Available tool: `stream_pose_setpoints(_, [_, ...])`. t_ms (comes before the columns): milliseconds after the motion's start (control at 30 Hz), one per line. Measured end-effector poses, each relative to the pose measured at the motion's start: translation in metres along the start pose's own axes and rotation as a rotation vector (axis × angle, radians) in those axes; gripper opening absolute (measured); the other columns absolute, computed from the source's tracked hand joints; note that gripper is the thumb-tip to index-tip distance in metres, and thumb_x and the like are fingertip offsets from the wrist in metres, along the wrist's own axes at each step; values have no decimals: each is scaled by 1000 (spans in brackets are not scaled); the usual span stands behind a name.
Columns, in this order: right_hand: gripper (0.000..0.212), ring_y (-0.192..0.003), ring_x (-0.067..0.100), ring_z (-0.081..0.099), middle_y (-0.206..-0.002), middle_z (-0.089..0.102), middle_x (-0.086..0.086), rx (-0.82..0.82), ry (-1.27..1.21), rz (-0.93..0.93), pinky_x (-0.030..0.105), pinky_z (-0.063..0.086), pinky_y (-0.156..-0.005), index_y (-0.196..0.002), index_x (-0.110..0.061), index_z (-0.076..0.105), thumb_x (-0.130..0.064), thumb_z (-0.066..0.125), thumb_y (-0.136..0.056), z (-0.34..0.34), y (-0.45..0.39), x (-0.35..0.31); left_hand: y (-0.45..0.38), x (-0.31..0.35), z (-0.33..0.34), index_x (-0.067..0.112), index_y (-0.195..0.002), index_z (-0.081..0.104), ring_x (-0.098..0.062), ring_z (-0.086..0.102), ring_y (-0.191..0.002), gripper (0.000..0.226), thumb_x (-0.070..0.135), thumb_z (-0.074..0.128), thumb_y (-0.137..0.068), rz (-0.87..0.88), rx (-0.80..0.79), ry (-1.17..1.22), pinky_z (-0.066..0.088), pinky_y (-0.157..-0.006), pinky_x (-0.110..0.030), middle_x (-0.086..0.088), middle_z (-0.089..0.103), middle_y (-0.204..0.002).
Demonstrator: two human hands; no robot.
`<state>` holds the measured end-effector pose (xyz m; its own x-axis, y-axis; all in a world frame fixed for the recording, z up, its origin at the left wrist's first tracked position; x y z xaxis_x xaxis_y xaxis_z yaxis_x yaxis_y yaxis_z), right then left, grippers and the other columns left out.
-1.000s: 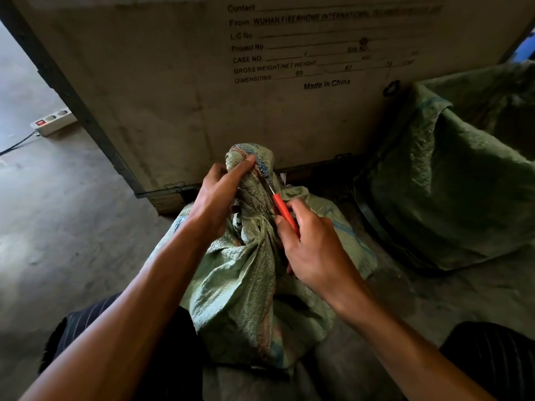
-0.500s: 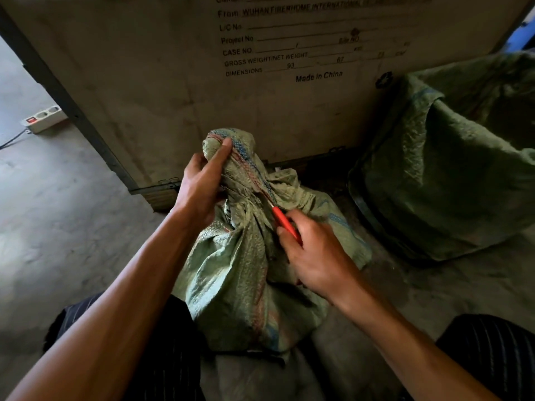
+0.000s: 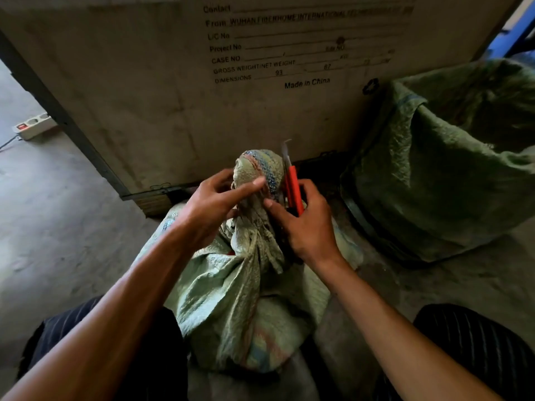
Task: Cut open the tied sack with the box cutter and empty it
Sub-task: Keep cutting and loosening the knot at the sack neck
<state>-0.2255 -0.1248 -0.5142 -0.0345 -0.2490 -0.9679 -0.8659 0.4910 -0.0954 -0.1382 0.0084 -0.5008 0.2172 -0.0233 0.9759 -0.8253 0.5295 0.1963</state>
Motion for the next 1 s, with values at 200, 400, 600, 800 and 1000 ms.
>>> stream_pose_setpoints(200, [32, -82, 7, 64, -89, 66, -5, -39, -63, -34, 20, 52, -74, -105, -20, 58, -19, 74, -77, -3, -9, 5, -2, 4, -19, 14, -96, 73, -21, 70, -91, 29, 12, 73, -67, 87, -108, -93, 58, -78, -33, -5, 76, -93])
stream_pose_setpoints(400, [34, -67, 7, 65, -80, 68, -3, -226, -117, 23, 20, 54, -64, -108, -16, 61, -7, 73, -77, -22, -20, 2, -5, 6, -31, 21, -89, 77, -7, 67, -71, 22, 13, 70, -70, 80, -260, -135, 53, -59, -17, 2, 75, -80])
stream_pose_setpoints(600, [20, -57, 6, 60, -73, 63, -4, -22, -19, 15, 19, 50, -53, -92, -23, 59, -25, 74, -78, -23, -17, -1, -9, 5, -19, 8, -105, 63, -26, 68, -84, 48, 24, 82, -64, 83, 118, -186, 57, -72, -40, -16, 69, -98])
stream_pose_setpoints(800, [44, -79, -1, 63, -90, 64, -10, 57, -69, 6, 19, 53, -71, -101, -22, 53, -20, 82, -67, 7, 8, 0, -3, 17, 1, 18, -93, 61, -29, 68, -87, 72, 58, 86, -39, 57, 260, -349, 58, -76, -50, -6, 66, -92])
stream_pose_setpoints(1000, [28, -79, 9, 65, -86, 66, 4, 2, -238, -14, 19, 54, -70, -96, -10, 58, 1, 73, -74, -9, -4, -4, -3, 40, -28, 31, -125, 50, -8, 51, -120, 66, 49, 77, -67, 225, 44, -504, 46, -94, -30, 0, 53, -135])
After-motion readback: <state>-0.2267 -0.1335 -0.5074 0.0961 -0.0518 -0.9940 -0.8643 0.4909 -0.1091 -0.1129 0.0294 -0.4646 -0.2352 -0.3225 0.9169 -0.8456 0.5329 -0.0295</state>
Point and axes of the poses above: each hand's wrist, its own y-axis away from the middle knuckle, its own z-axis out of the palm, x = y × z, the point moved 1 cm from there along -y, towards the middle knuckle
